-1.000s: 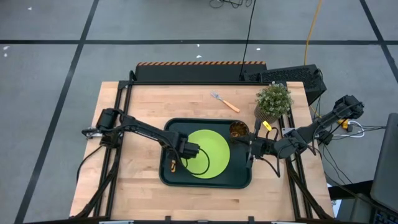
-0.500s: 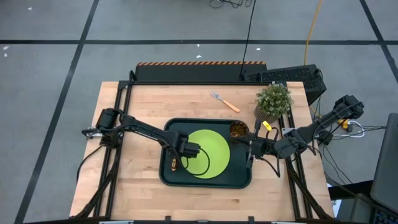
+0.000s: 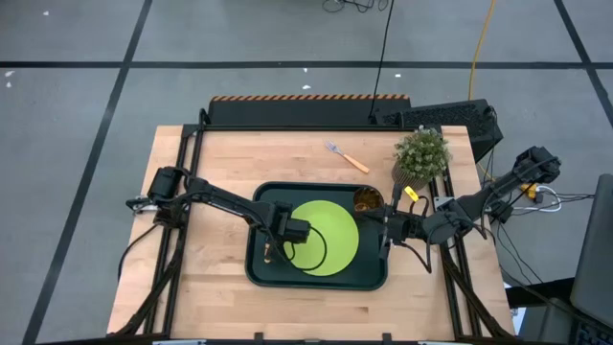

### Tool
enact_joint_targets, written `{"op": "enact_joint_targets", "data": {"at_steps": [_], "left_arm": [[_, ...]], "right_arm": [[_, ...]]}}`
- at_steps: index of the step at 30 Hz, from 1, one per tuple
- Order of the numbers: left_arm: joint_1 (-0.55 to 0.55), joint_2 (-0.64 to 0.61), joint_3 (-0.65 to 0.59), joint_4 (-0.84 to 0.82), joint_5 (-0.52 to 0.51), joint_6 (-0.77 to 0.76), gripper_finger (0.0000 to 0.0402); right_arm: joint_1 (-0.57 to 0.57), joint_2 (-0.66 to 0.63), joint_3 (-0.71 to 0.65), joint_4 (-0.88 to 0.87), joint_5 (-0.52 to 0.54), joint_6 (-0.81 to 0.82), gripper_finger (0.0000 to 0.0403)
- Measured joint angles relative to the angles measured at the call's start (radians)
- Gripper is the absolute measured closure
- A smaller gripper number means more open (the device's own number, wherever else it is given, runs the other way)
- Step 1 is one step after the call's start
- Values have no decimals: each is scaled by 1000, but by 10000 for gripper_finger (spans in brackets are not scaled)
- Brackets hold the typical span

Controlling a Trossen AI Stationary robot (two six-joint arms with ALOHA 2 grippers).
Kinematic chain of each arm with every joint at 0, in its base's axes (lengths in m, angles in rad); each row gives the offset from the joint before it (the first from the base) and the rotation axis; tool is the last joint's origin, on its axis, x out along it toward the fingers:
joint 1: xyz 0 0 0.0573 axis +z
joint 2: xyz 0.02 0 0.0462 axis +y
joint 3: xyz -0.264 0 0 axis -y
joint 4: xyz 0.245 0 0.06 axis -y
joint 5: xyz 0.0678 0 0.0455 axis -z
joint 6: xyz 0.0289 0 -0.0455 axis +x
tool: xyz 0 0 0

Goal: Pick and place plate/cup/fork/spoon on tray
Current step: Adjust the green plate on the black tray, then adjust the brown glass cup on the black tray

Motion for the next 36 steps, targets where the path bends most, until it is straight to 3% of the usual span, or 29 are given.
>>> {"op": "enact_joint_targets", "data": {"at_steps": [18,28,36], "left_arm": [[-9,0,0,4,70,39,311],[2,-4,4,-121,-49,39,311],[41,-117,7,-113,-65,-64,311]], "right_arm": [[0,0,0,0,0,-1,403],[0,0,0,14,50,5,403],[-11,-5,-1,24,61,48,403]]}}
